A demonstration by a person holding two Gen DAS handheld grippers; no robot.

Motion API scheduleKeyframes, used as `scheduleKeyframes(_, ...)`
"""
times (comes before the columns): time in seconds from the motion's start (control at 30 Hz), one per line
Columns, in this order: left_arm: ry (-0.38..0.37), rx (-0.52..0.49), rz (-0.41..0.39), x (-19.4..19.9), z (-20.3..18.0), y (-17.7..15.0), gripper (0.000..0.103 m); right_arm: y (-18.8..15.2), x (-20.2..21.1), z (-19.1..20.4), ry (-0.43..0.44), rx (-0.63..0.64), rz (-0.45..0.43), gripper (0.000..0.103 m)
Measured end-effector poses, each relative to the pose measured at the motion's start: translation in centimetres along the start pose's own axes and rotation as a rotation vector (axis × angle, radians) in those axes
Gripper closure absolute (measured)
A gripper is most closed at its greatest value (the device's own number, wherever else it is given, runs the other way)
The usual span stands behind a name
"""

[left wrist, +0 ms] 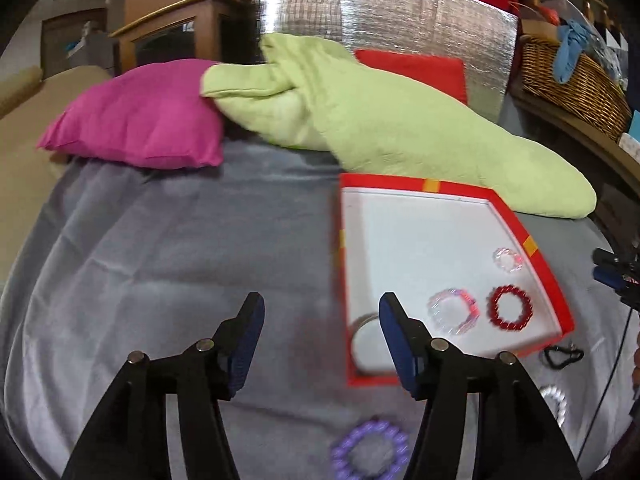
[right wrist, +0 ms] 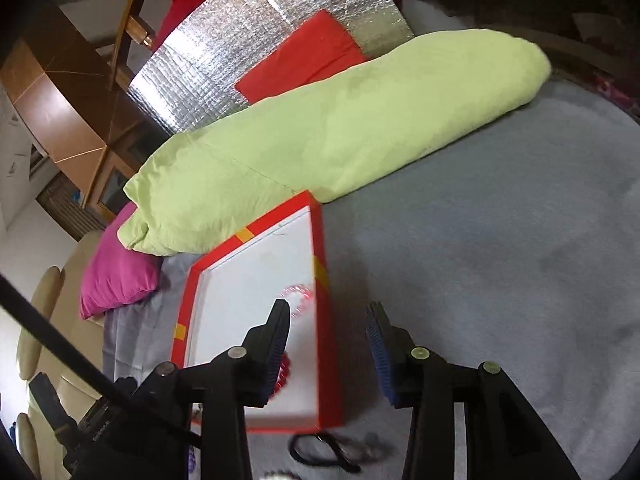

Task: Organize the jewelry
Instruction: 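Grasp the dark red rubber ring with the left tool while the right tool grasps the black cord loop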

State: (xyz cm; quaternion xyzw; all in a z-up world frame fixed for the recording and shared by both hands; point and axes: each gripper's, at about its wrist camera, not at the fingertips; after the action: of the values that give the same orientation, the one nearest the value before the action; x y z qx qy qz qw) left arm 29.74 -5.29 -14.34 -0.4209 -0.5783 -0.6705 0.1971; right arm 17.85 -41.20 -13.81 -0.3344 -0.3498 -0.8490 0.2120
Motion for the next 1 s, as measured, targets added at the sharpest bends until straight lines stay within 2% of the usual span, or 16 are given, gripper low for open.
scheduleKeyframes(0.1,0.006,0.023,0.019,0.8,1.3,-1.3,0.041,-0.9,1.0,-0.8,-0.002,-0.012,0.013,0.060)
scheduleKeyframes(0.4,0.020,-0.012,0.039,3.5,2.7,-5.9,0.036,-5.4,2.9,-0.8,0.008,0.015,0.088,0.060)
scheduleKeyframes(0.67,0.004,-0.083,0.114,4.6,1.5,-11.1,0.034,-8.4,2.9,0.0,-0.002,0.068,0.152,0.060)
scheduleKeyframes(0.9,-0.028,-0.119,0.166,4.8,0.4,-13.9,0.034,-9.8,1.2,1.5,-0.013,0.129,0.233,0.060)
scheduleKeyframes(1.0,-0.020,-0.150,0.186,4.5,-0.4,-14.5,0.034,-9.5,1.4,1.6,-0.075,0.131,0.183,0.060)
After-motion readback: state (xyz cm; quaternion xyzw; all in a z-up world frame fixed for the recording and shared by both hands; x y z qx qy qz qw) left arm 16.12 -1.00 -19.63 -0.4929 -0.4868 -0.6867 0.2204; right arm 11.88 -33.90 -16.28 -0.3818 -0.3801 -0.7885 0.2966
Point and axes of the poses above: each gripper's, at about its wrist camera, not at the fingertips, and x roughly against the way its jaws point, z to its left, y to its top, and after that the axes turned 10 degrees about z, right-handed
